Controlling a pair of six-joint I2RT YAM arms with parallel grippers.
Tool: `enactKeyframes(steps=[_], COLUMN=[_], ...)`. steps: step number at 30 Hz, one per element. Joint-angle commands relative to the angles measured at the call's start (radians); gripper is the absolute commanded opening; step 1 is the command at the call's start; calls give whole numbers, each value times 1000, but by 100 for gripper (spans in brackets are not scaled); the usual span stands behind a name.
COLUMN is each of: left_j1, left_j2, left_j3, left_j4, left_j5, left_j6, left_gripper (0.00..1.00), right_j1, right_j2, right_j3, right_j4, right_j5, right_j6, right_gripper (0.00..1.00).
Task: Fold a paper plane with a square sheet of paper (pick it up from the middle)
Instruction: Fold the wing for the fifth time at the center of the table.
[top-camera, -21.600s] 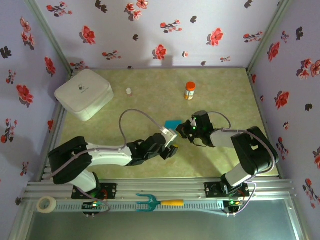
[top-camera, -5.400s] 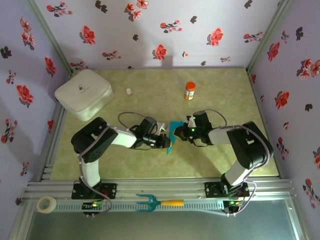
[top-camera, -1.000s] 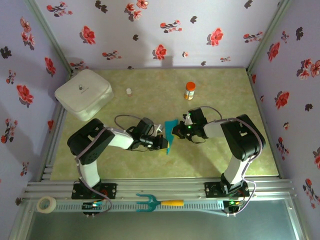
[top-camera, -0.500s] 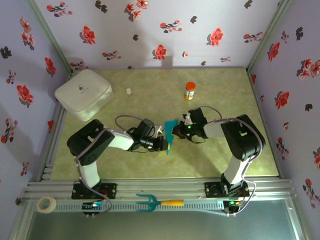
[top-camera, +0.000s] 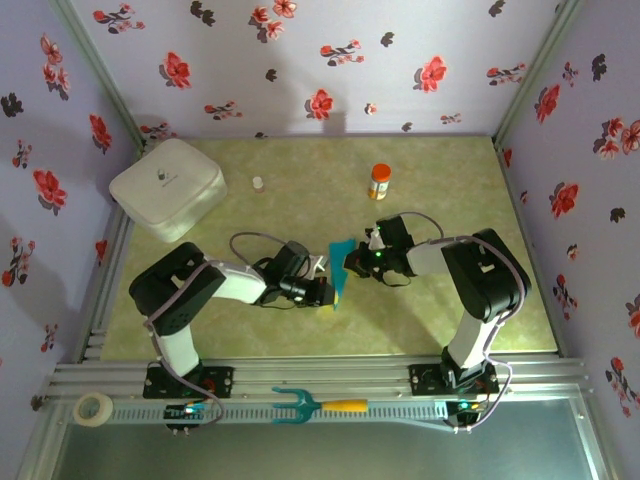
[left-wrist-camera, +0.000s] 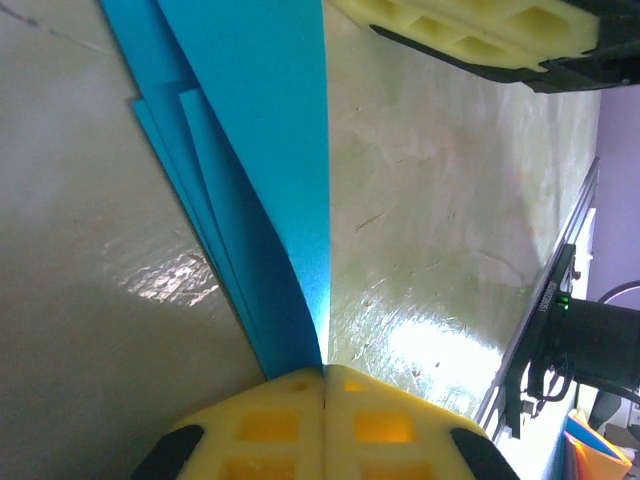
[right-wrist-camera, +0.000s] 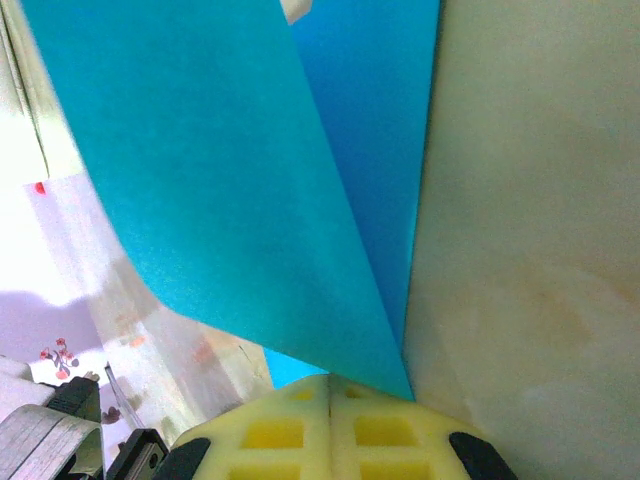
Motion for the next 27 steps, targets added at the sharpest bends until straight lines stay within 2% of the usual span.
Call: enactKeyframes(steps=[1, 5, 9, 12, 14, 16, 21, 27], left_j1=[-39, -49, -55, -57, -59, -59, -60, -60], left_j2=[-2, -18, -22, -24, -24, -26, -28, -110], left_j3=[-20, -16, -19, -23, -27, -29, -32, -46], left_j4=[-204, -235, -238, -236, -234, -233, -229, -218], left_j5=[11, 2, -2, -5, -3, -2, 5, -13], left_j6=[35, 42, 41, 36, 34, 34, 34, 35], left_gripper=[7, 3, 13, 16, 11, 0, 0, 19], right_j1=[6, 6, 6, 6, 6, 6, 6, 6], right_j2=[41, 42, 42, 43, 43, 44, 47, 47], right_j3=[-20, -21, -20, -21, -22, -24, -22, -21], right_j4=[-118, -119, -119, -118, -117, -115, -113, -114], right_j5=[111, 112, 113, 112, 113, 115, 113, 114], right_j6=[-13, -15, -14, -14, -14, -13, -12, -9], right_gripper=[1, 1, 1, 1, 1, 1, 1, 1])
